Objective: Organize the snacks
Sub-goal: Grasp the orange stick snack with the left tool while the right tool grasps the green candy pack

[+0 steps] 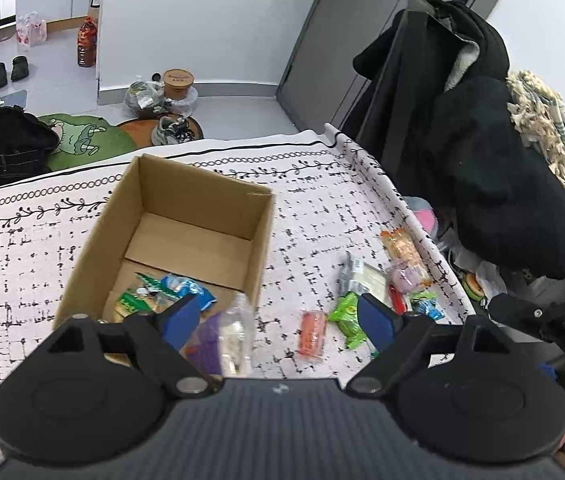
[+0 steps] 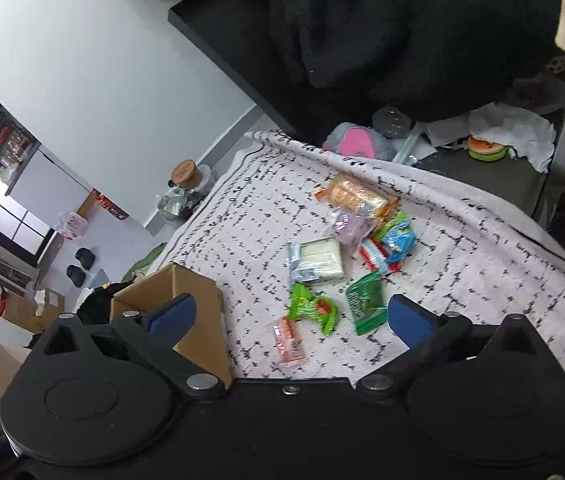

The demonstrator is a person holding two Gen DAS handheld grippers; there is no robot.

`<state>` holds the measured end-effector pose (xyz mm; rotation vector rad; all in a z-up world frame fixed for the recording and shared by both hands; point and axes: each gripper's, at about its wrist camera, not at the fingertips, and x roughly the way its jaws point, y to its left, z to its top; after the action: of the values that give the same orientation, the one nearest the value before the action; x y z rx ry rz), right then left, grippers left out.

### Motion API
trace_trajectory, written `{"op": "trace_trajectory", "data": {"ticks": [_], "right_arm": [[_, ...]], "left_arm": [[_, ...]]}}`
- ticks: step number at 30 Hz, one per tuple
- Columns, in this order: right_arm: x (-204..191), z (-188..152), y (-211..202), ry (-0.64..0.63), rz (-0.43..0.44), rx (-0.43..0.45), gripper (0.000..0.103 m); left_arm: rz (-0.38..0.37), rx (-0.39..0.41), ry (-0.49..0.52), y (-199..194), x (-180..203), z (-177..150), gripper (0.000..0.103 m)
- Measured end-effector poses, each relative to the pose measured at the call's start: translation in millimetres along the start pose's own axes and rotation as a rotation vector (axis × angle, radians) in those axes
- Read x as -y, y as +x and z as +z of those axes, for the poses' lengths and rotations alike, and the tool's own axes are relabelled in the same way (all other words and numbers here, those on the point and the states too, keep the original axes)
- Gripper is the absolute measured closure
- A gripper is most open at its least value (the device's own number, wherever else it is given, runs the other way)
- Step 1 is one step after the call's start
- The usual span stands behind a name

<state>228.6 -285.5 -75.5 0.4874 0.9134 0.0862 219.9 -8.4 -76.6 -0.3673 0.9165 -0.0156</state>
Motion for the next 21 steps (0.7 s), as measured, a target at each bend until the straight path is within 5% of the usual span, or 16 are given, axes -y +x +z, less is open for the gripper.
{"op": "trace_trajectory", "data": {"ticks": [10, 16, 21], "right_arm": [[23.2, 18.4, 8.2, -0.007, -0.044, -0.041, 0.0], [32.5, 21.2, 24.3, -0.025, -0.062, -0.065, 0.001], [48.1, 13.4, 42.3, 0.028, -0.047, -0.099, 0.017]], "left_arm": [[0.001, -0.018, 0.013, 11.4, 26.0, -3.5, 0.018], [0.007, 0.043, 0.046, 13.9, 40.3, -5.8, 0.018], [-0.013, 0.01, 0.045, 32.0, 47.3, -11.6, 0.021]]}}
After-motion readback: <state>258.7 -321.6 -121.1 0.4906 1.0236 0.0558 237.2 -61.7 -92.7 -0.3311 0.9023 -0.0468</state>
